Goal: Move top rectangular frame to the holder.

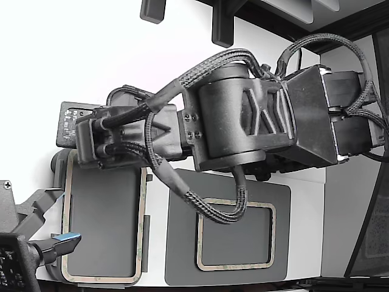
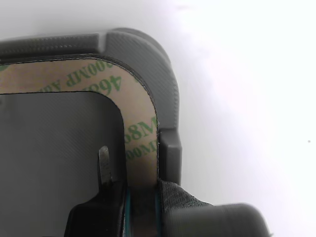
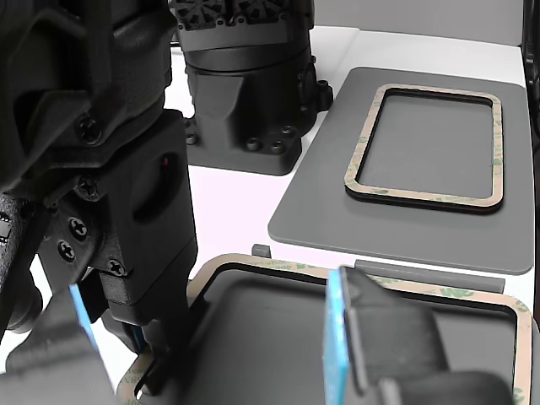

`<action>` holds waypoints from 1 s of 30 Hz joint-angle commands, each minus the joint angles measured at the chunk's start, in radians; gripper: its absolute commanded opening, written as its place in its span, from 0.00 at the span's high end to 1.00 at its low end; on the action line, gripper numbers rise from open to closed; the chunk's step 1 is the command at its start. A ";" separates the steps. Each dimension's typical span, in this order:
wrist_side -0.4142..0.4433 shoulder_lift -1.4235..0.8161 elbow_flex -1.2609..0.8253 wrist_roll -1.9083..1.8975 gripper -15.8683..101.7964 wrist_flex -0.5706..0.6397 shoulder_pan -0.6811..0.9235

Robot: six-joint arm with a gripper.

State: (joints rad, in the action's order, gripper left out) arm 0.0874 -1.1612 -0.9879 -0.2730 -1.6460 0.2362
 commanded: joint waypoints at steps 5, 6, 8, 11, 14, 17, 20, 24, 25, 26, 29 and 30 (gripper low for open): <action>-0.009 -0.018 0.023 0.000 0.96 -0.005 -0.017; -0.011 -0.017 0.023 0.000 0.96 -0.005 -0.017; -0.012 -0.011 0.031 0.005 0.96 -0.008 -0.018; -0.012 -0.011 0.031 0.014 0.96 -0.008 -0.018; -0.011 -0.009 0.029 0.011 0.96 -0.008 -0.021; -0.009 -0.005 0.028 0.011 0.96 -0.008 -0.023; -0.006 0.000 0.028 0.006 0.96 -0.008 -0.023; -0.006 -0.002 0.026 0.005 0.96 -0.008 -0.023; -0.008 -0.002 0.025 0.005 0.96 -0.008 -0.023; -0.008 -0.002 0.023 0.005 0.96 -0.008 -0.023; -0.009 0.000 0.021 0.005 0.96 -0.008 -0.023; -0.009 0.002 0.021 0.005 0.96 -0.008 -0.023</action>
State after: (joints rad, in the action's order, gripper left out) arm 0.0767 -1.1397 -0.9863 -0.2684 -1.6460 0.2286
